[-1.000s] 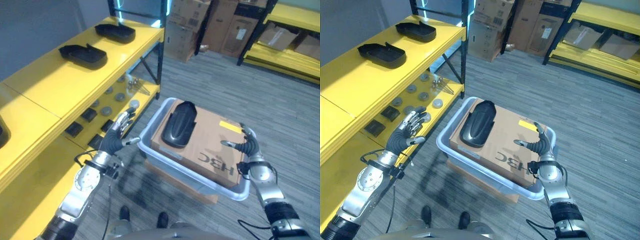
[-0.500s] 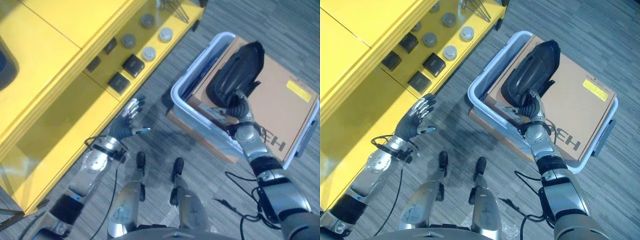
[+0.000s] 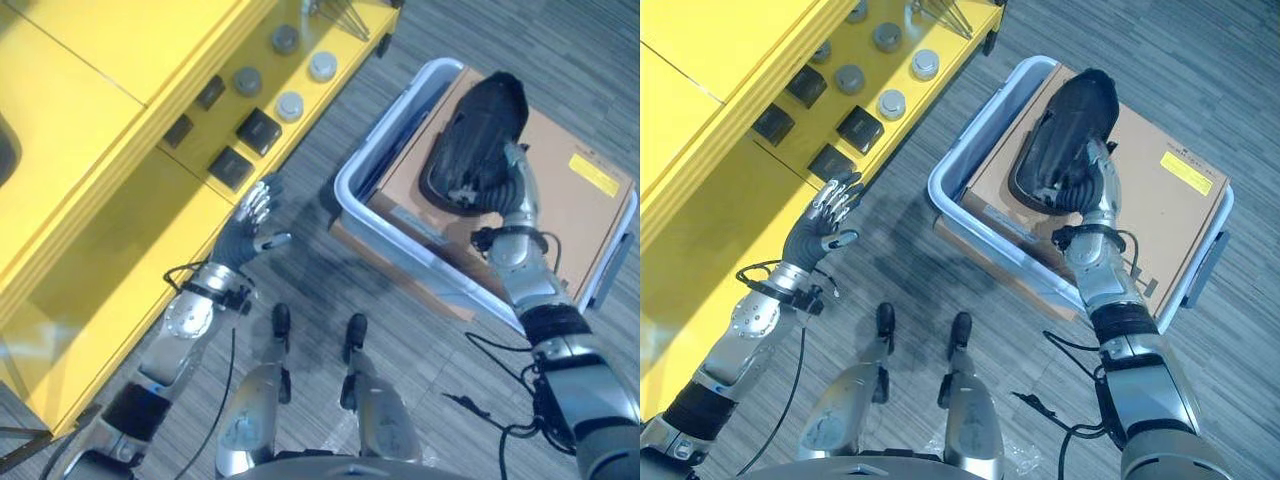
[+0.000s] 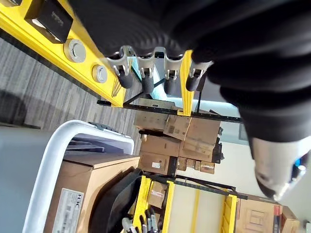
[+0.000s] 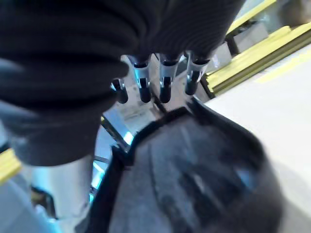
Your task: Move parts from the plastic box to the shelf.
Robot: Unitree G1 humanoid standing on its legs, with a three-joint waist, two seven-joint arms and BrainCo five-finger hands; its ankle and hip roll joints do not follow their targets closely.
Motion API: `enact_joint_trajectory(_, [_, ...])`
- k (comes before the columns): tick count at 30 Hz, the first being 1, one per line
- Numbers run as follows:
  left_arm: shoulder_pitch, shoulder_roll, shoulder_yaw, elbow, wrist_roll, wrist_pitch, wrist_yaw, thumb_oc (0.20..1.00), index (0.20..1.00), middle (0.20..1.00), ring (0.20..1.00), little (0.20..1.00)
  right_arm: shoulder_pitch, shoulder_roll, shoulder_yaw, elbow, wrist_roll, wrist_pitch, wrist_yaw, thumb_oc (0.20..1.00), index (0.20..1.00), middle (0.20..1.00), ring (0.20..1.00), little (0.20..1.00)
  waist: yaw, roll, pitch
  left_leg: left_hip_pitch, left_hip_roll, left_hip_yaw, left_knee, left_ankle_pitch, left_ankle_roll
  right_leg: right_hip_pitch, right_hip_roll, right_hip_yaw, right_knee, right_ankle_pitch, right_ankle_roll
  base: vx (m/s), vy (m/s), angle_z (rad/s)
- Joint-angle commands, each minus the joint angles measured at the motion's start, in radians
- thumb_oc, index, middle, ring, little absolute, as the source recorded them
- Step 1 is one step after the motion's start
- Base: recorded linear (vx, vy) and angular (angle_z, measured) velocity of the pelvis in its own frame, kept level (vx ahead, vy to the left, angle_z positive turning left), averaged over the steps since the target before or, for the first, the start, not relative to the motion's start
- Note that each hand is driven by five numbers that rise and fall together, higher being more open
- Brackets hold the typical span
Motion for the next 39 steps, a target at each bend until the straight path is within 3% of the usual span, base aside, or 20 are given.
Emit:
enact_joint_trajectory(1, [0.042, -0.005, -0.012, -0.032, 0.016, -0.070, -0.018, 1.000, 1.000, 1.000, 1.000, 1.000, 0.070, -0.062, -0.049, -0.019, -0.046, -0.041, -0.065, 1.000, 1.000, 1.000, 1.000, 1.000, -0.005, -0.029, -0.137, 0.051, 0.065, -0.035, 0.003, -0.166, -0.058, 0.039, -0.057, 0.000, -0.004, -0.160, 0.074, 0.05, -0.006, 0.13])
enact_joint_trajectory(8, [0.067, 0.023, -0.004, -0.044, 0.000, -0.067, -0.021, 1.000, 1.000, 1.000, 1.000, 1.000, 0.052, -0.077, -0.048, 0.007, -0.008, -0.046, -0.046, 1.000, 1.000, 1.000, 1.000, 1.000, -0.004, -0.044, -0.152, 0.076, 0.061, -0.030, 0.004, -0.181, -0.049, 0.056, -0.059, 0.009, -0.004, -0.161, 0.076, 0.02, -0.002, 0.01])
enact_joint_trajectory(19, [0.008, 0.036, -0.086, -0.050, -0.084, -0.066, -0.041, 1.000, 1.000, 1.000, 1.000, 1.000, -0.322, -0.194, 0.183, 0.478, 0.190, -0.031, 0.010, 1.000, 1.000, 1.000, 1.000, 1.000, 0.032, -0.019, -0.101, -0.015, 0.057, -0.027, 0.001, -0.141, -0.061, -0.039, -0.052, 0.020, -0.004, -0.130, 0.079, -0.04, 0.003, -0.04])
enact_joint_trajectory(28, [-0.067, 0.011, -0.138, -0.040, -0.116, -0.072, -0.067, 1.000, 1.000, 1.000, 1.000, 1.000, -0.399, -0.131, 0.265, 0.605, 0.258, -0.038, 0.082, 1.000, 1.000, 1.000, 1.000, 1.000, 0.033, -0.009, -0.077, -0.061, 0.062, -0.028, 0.000, -0.123, -0.070, -0.084, -0.045, 0.029, -0.004, -0.121, 0.079, -0.01, 0.000, 0.00])
enact_joint_trajectory(29, [-0.076, 0.009, -0.145, -0.041, -0.125, -0.071, -0.084, 1.000, 1.000, 1.000, 1.000, 1.000, -0.401, -0.091, 0.285, 0.680, 0.300, -0.034, 0.148, 1.000, 1.000, 1.000, 1.000, 1.000, 0.035, -0.008, -0.072, -0.068, 0.063, -0.029, 0.000, -0.120, -0.072, -0.089, -0.044, 0.027, -0.004, -0.120, 0.077, 0.00, 0.000, 0.00])
enact_joint_trajectory(34, [-0.081, 0.015, -0.152, -0.044, -0.134, -0.065, -0.107, 1.000, 1.000, 1.000, 1.000, 1.000, -0.409, -0.029, 0.315, 0.792, 0.317, -0.004, 0.224, 1.000, 1.000, 1.000, 1.000, 1.000, 0.038, -0.006, -0.068, -0.071, 0.063, -0.031, 0.000, -0.117, -0.076, -0.091, -0.043, 0.023, -0.004, -0.120, 0.076, -0.01, -0.005, 0.00])
enact_joint_trajectory(35, [-0.076, 0.013, -0.155, -0.043, -0.139, -0.055, -0.126, 1.000, 1.000, 1.000, 1.000, 1.000, -0.396, 0.015, 0.318, 0.867, 0.294, 0.038, 0.274, 0.809, 0.809, 0.809, 0.809, 0.809, 0.047, -0.001, -0.068, -0.065, 0.061, -0.034, 0.000, -0.121, -0.077, -0.083, -0.042, 0.020, -0.004, -0.125, 0.076, 0.00, 0.000, 0.00])
enact_joint_trajectory(36, [-0.072, 0.014, -0.154, -0.043, -0.140, -0.053, -0.131, 1.000, 1.000, 1.000, 1.000, 1.000, -0.400, 0.021, 0.321, 0.894, 0.281, 0.047, 0.287, 0.200, 0.200, 0.200, 0.200, 0.200, 0.049, 0.001, -0.072, -0.069, 0.059, -0.036, 0.000, -0.116, -0.076, -0.086, -0.045, 0.017, -0.004, -0.123, 0.076, -0.02, -0.033, 0.04])
enact_joint_trajectory(39, [-0.050, 0.014, -0.154, -0.051, -0.139, -0.042, -0.157, 1.000, 1.000, 1.000, 1.000, 1.000, -0.369, 0.049, 0.297, 0.927, 0.264, 0.069, 0.318, 0.200, 0.200, 0.200, 0.200, 0.200, 0.061, 0.009, -0.085, -0.058, 0.058, -0.041, 0.000, -0.118, -0.076, -0.070, -0.047, 0.008, -0.004, -0.130, 0.075, 0.00, -0.024, 0.14])
